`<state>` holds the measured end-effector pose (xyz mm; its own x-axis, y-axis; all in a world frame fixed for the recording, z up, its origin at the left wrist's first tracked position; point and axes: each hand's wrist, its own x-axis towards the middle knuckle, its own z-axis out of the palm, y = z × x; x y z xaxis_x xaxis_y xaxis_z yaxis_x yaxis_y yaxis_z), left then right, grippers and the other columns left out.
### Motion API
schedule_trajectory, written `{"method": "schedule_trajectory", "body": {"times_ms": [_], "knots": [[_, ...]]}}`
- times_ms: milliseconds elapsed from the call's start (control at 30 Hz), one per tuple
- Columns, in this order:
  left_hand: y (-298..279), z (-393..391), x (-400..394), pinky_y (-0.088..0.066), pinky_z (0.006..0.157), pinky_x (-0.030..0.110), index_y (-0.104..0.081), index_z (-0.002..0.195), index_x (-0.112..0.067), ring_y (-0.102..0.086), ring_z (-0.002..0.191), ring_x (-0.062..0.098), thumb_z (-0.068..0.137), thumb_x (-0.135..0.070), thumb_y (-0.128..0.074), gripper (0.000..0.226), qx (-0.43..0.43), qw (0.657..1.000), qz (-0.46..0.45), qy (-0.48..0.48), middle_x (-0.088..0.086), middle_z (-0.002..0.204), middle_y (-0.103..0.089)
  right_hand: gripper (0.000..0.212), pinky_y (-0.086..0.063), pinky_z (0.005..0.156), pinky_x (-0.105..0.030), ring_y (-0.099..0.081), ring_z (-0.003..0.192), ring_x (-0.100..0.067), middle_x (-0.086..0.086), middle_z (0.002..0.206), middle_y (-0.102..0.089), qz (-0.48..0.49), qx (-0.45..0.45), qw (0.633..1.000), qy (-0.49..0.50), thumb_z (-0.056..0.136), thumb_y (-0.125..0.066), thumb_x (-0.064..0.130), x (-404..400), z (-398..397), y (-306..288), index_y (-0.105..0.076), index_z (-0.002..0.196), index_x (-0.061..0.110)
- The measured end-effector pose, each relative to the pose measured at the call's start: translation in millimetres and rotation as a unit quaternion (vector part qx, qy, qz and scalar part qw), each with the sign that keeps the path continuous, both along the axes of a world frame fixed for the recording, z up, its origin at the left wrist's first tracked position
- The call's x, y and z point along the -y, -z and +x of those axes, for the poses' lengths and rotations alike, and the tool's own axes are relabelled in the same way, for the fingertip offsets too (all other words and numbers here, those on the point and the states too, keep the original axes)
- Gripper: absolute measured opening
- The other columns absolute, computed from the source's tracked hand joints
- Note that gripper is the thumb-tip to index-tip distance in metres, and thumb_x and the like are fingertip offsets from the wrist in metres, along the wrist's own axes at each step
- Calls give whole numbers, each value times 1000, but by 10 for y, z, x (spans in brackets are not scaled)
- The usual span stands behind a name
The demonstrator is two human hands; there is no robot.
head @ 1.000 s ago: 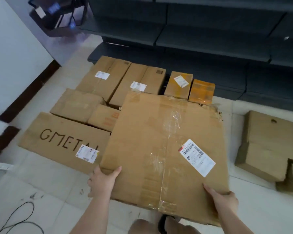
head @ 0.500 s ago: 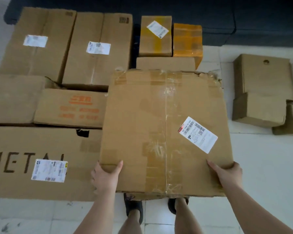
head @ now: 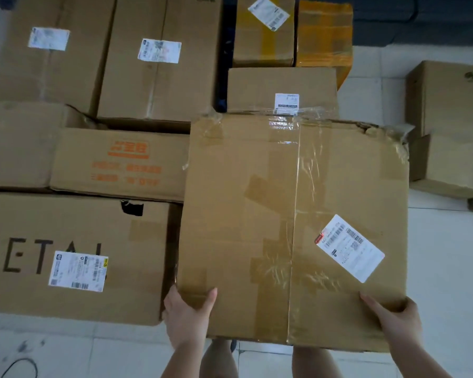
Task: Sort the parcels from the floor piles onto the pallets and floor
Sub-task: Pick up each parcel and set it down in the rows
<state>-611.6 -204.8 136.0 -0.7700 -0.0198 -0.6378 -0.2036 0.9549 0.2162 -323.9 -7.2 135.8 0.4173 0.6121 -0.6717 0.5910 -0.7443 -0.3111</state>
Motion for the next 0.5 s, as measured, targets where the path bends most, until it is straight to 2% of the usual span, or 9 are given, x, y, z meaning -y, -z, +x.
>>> {"method": "schedule_trajectory", "body": {"times_ms": [200, 367, 500], "knots": [[0, 190, 18, -39, 103, 48, -34, 142, -12, -38, 129, 32, 65, -53, -78, 98, 21, 1000, -4, 8, 10, 141, -41, 88, -40, 103, -50, -50, 120, -37, -19, 132, -53, -15, 14, 1000, 13, 63, -88, 25, 99, 240, 1, -43, 134, 1], [85, 316, -96, -40, 104, 46, -39, 139, -16, -40, 127, 29, 66, -57, -76, 92, 47, 996, -22, 77, 6, 139, -45, 80, -37, 104, -47, -50, 119, -38, -24, 131, -52, -29, 30, 999, 30, 65, -87, 18, 93, 494, -49, -46, 129, -7], [211, 255, 24, -38, 106, 51, -37, 141, -13, -42, 128, 34, 67, -48, -80, 92, 61, 998, -26, 11, 10, 140, -44, 87, -42, 98, -49, -52, 117, -37, -20, 128, -55, -27, 48, 998, -31, 61, -89, 27, 117, 417, 115, -45, 130, 0]]}}
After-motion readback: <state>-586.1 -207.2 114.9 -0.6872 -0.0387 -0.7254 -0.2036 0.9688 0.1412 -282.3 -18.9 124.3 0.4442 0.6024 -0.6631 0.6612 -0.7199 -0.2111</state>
